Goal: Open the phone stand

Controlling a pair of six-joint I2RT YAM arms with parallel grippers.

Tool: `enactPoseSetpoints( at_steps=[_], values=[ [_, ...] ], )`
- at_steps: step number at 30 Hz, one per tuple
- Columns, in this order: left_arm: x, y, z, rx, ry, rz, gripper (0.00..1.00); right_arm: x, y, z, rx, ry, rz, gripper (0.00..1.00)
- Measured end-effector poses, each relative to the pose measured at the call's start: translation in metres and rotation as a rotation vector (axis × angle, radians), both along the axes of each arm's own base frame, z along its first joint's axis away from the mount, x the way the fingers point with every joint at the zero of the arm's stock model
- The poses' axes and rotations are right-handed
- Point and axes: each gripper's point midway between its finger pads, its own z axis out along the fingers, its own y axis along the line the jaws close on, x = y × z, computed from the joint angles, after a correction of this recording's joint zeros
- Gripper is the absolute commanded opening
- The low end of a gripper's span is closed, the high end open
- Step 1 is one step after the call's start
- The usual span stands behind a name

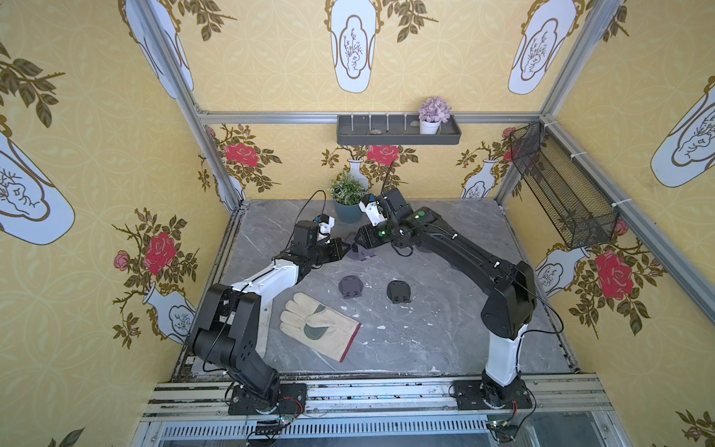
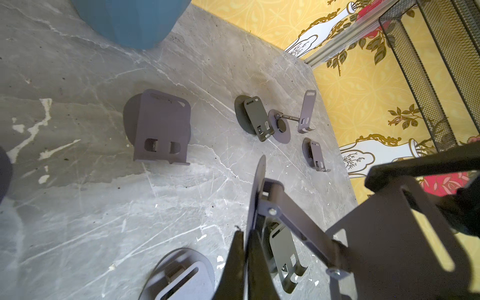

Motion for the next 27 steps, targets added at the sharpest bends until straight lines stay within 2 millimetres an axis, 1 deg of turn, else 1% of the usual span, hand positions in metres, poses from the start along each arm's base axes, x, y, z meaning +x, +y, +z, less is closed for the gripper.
enactPoseSetpoints(
  at_steps=[1,2,3,4,5,6,7,9,15,21,24,27],
  values=[
    [0.0,0.0,0.0,0.0,0.002,0.001,0.0,0.0,0.0,-0.001,0.0,0.003,0.0,0.48],
    [0.0,0.001,-0.001,0.001,0.004,0.002,0.0,-0.001,0.0,-0.002,0.001,0.007,0.001,0.53],
    [0.0,0.001,-0.002,0.0,0.006,0.0,0.0,-0.002,0.0,-0.002,0.001,0.01,0.003,0.65],
    [0.0,0.001,-0.002,-0.001,0.007,0.001,0.0,-0.002,0.001,-0.003,0.003,0.014,0.001,0.83],
    [0.0,0.002,-0.001,-0.001,0.005,0.001,0.0,-0.001,0.001,-0.004,0.002,0.015,0.001,0.99],
    [0.002,0.006,-0.003,0.012,0.009,0.024,0.0,0.0,-0.002,-0.007,-0.016,0.018,-0.014,0.98],
    [0.006,0.015,-0.009,0.04,0.017,0.069,0.0,-0.002,-0.002,-0.01,-0.021,0.042,-0.017,0.98],
    [0.006,0.025,-0.018,0.056,0.052,0.107,0.0,0.001,-0.003,-0.014,-0.027,0.05,-0.026,0.98],
    [0.001,0.019,-0.011,0.039,0.035,0.072,0.0,-0.004,0.005,-0.024,-0.009,0.093,0.006,0.98],
    [-0.009,0.015,-0.007,0.012,0.023,0.03,0.0,-0.002,0.006,-0.034,0.004,0.129,0.016,0.98],
    [-0.015,0.011,-0.004,-0.017,0.013,-0.003,0.0,0.002,0.006,-0.034,0.026,0.132,0.019,0.98],
    [-0.023,0.008,-0.006,-0.044,0.013,-0.037,0.0,0.005,0.006,-0.032,0.058,0.142,0.019,0.98]
  ],
)
